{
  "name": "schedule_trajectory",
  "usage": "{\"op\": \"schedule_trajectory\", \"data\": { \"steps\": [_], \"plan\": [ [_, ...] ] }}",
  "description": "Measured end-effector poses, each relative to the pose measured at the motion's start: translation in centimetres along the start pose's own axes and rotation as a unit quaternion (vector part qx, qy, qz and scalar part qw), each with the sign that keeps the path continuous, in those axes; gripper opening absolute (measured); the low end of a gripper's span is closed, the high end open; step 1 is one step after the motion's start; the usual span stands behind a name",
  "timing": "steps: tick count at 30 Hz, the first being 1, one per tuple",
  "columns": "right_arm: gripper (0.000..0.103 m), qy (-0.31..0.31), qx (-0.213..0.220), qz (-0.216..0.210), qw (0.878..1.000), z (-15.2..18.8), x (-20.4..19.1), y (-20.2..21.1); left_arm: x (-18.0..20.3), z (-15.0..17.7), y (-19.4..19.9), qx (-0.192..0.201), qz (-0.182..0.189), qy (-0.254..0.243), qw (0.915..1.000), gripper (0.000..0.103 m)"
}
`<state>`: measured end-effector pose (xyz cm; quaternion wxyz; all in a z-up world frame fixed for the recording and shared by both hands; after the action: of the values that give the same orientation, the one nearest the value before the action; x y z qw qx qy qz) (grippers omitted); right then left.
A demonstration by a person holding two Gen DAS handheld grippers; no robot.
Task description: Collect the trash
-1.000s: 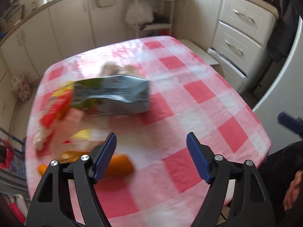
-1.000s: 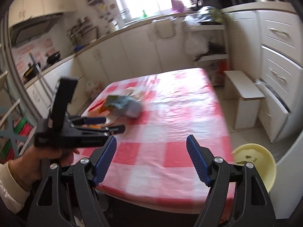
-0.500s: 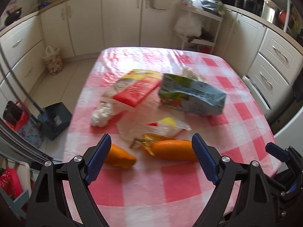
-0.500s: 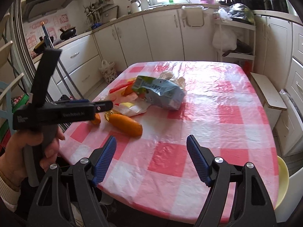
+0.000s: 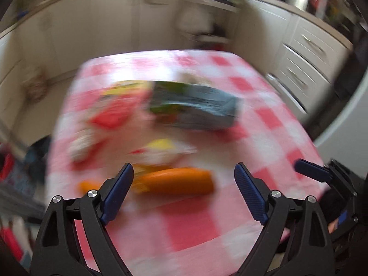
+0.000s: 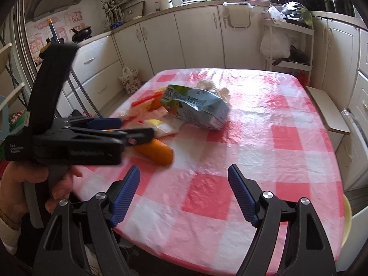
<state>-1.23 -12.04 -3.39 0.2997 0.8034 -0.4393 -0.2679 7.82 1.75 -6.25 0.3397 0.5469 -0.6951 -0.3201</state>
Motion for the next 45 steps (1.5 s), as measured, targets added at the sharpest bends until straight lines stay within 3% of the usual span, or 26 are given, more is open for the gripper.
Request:
{"op": "schedule_trajectory", "data": {
  "steps": [2, 5, 11, 12, 15, 27, 39, 45],
  "plan": [
    [0.076, -0.001, -0.006, 0.011, 1.000, 0.3, 0.8, 0.2, 2.4, -0.9, -2.4, -0.027, 0.006, -0.037, 0.9989, 0.086],
    [0.076, -0.029, -0.018, 0.019, 0.999, 0.7, 3.0, 0.3, 4.1, -1.9, -6.0, -0.063, 0.019, -0.040, 0.9970, 0.086],
    [0.076, -0.105, -0.015, 0.006, 0.994, 0.9, 7.0, 1.2, 5.1, -5.0, -10.0, -0.066, -0.039, -0.069, 0.9947, 0.097],
    [0.076, -0.111, -0.014, 0.004, 0.994, 0.9, 7.2, 1.2, 5.1, -5.4, -10.4, -0.055, -0.030, -0.078, 0.9950, 0.097],
    [0.076, -0.110, -0.013, -0.001, 0.994, 0.7, 7.0, 1.0, 4.6, -6.0, -10.7, -0.033, -0.018, -0.090, 0.9952, 0.097],
    [0.078, -0.086, -0.018, -0.008, 0.996, -0.3, 5.0, -0.1, 4.5, -6.1, -10.8, -0.033, -0.020, -0.092, 0.9950, 0.097],
    [0.079, -0.036, 0.020, 0.009, 0.999, -0.6, 2.0, 0.9, 4.5, -6.0, -10.7, -0.033, -0.020, -0.092, 0.9950, 0.097],
    [0.081, -0.007, 0.018, 0.020, 1.000, 0.2, 0.9, 1.3, 4.5, -6.0, -10.7, -0.033, -0.020, -0.092, 0.9950, 0.097]
  ]
}}
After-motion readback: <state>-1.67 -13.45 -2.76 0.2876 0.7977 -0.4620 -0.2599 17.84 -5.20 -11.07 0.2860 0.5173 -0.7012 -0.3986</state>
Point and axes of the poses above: each gripper's, at about its wrist camera, not at the fingertips, and y roughly against the way its jaws point, x to its right, z to its underside, the point moved 3 cm from there along -y, roughly the way its jaws point, and after that the axes turned 3 degrees about -x, right-handed, at the moved point
